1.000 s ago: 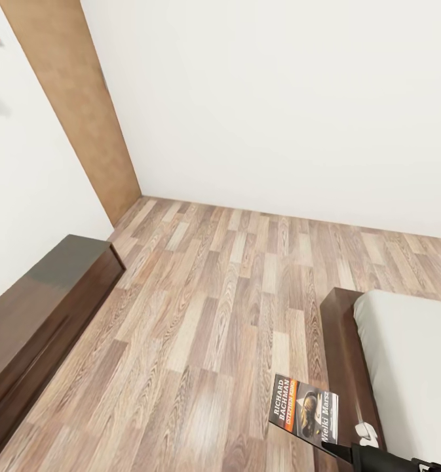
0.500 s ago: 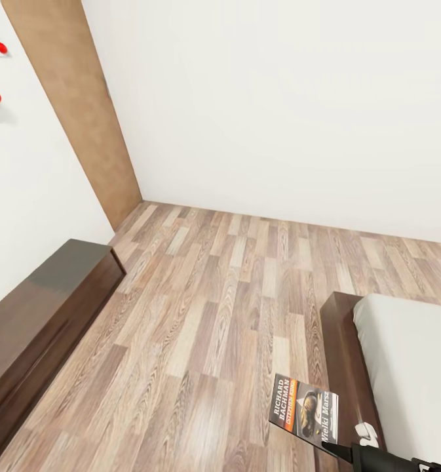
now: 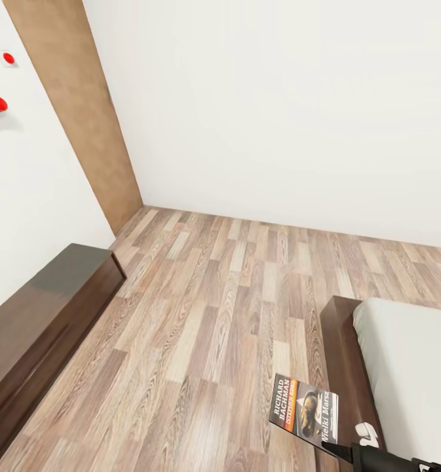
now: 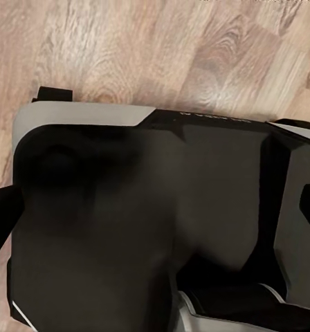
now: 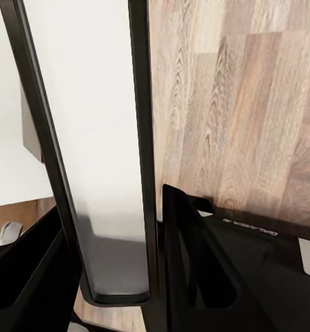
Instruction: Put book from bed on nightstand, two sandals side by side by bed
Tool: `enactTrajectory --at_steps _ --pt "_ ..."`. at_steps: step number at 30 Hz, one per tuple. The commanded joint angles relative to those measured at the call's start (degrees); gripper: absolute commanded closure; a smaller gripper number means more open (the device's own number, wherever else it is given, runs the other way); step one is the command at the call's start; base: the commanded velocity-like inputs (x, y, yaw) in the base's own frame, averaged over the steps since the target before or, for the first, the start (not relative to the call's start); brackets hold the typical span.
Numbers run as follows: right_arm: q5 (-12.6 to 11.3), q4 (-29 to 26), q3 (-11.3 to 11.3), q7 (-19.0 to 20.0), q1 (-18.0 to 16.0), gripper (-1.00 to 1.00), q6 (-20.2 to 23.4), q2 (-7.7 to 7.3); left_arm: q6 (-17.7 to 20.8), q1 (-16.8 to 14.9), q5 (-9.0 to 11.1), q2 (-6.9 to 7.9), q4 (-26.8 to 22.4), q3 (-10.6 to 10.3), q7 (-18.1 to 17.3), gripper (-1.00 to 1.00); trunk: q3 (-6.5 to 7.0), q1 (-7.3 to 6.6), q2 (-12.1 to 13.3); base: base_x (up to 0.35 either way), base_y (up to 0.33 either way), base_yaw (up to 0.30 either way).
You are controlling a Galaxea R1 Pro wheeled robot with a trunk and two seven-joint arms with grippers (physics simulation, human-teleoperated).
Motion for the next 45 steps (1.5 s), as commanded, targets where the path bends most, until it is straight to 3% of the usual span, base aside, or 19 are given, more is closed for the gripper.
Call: enactTrajectory --at_steps 1,45 --pt "-0.14 0.0 -0.08 0.18 -0.02 1.0 0.6 -0.01 -0.12 -0.03 0.43 0.01 0.07 -0.13 -0.29 -1.0 0.04 0.01 -0.04 0.0 0.0 0.0" --pt "-0.14 0.0 -0.08 0.11 -0.02 1.0 0.4 -0.03 -0.12 -0.03 0.43 0.01 0.07 -0.13 -0.29 -1.0 4.1 0.01 -0.04 0.0 0.0 0.0"
